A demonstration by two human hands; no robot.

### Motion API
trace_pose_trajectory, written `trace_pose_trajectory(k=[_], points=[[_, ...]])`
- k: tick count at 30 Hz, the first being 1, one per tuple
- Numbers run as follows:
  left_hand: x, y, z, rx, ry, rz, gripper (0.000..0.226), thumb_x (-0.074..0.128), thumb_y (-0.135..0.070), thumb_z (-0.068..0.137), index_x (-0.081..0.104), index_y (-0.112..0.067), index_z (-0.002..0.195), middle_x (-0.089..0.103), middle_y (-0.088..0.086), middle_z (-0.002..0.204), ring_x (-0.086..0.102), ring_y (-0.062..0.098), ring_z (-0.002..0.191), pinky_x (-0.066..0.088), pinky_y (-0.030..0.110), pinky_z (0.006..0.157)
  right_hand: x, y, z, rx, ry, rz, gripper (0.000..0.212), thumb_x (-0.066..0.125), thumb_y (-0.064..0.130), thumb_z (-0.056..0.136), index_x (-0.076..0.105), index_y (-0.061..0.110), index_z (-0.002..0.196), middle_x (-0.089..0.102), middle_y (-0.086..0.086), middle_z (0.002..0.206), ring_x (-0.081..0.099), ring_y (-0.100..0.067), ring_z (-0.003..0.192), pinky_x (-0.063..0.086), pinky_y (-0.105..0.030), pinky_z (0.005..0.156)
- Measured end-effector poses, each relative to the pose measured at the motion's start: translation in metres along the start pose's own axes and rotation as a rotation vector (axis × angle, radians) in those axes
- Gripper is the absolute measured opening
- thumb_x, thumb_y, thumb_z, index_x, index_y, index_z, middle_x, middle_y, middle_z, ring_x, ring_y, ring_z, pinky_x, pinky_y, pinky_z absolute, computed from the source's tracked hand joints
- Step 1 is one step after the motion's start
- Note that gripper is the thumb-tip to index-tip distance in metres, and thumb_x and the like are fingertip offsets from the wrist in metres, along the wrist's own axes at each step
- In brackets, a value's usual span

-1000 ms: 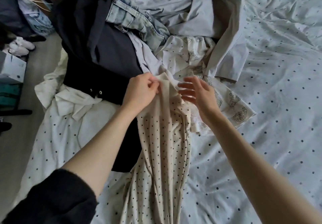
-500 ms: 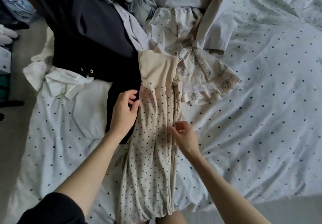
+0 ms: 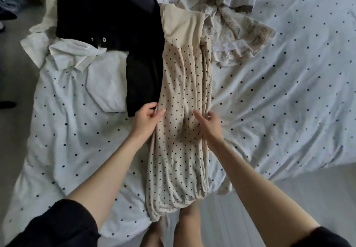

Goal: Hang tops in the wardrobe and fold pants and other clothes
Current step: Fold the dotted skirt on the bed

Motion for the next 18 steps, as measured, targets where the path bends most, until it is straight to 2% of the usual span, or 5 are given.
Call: trace_pose_trajectory(k=[4, 8, 11, 14, 18], points=[[-0.004, -0.033, 0.026, -0.003, 0.065, -0.005, 0.034, 0.053, -0.027, 0.095, 0.057, -0.013, 0.126, 0.059, -0.004, 0.111, 0.055, 0.014, 0.107, 0.044, 0.027, 0.094, -0.008, 0.040, 0.008, -0.045, -0.048, 0.079, 0.035, 0.060, 0.036, 0.089, 0.045, 0.014, 0.067, 0.041, 0.007, 0.049, 0.039, -0.006, 0.044, 0.031, -0.013, 0.036], [-0.003, -0.058, 0.043, -0.055, 0.107, -0.020, 0.031, 0.047, -0.024, 0.098, 0.057, -0.013, 0.126, 0.063, 0.001, 0.111, 0.057, 0.010, 0.089, 0.041, 0.018, 0.074, -0.007, 0.075, 0.018, -0.115, -0.005, -0.040, 0.035, 0.062, 0.028, 0.089, 0.038, 0.016, 0.065, 0.036, 0.004, 0.058, 0.032, -0.009, 0.048, 0.025, -0.014, 0.034], [0.003, -0.062, 0.045, -0.083, 0.121, 0.003, 0.032, 0.056, -0.023, 0.094, 0.058, -0.009, 0.123, 0.062, 0.002, 0.110, 0.058, 0.014, 0.099, 0.039, 0.016, 0.074, -0.002, 0.082, 0.022, -0.162, 0.007, -0.084, 0.035, 0.062, 0.019, 0.087, 0.040, 0.015, 0.061, 0.040, 0.005, 0.053, 0.039, -0.007, 0.041, 0.026, -0.011, 0.032], [0.009, -0.060, 0.049, -0.111, 0.120, -0.008, 0.035, 0.066, -0.022, 0.087, 0.060, -0.006, 0.118, 0.062, -0.002, 0.098, 0.056, 0.017, 0.109, 0.034, 0.012, 0.077, 0.007, 0.085, 0.031, -0.188, -0.024, -0.224, 0.037, 0.062, 0.020, 0.087, 0.042, 0.015, 0.057, 0.044, 0.002, 0.054, 0.041, -0.010, 0.048, 0.034, -0.018, 0.041], [0.004, -0.059, 0.050, -0.132, 0.102, -0.040, 0.007, 0.067, -0.025, 0.085, 0.061, -0.025, 0.082, 0.059, -0.010, 0.077, 0.051, 0.001, 0.075, 0.034, 0.016, 0.063, 0.007, 0.084, 0.038, -0.120, 0.028, -0.145, 0.029, 0.064, 0.016, 0.086, 0.054, 0.014, 0.059, 0.054, 0.000, 0.058, 0.051, -0.011, 0.052, 0.044, -0.022, 0.048]])
Point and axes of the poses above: each hand's wrist, its own z-axis towards the middle knuckle, its own x-axis out of the palm, y = z × x, the point moved 7 cm from there along z, towards the middle knuckle
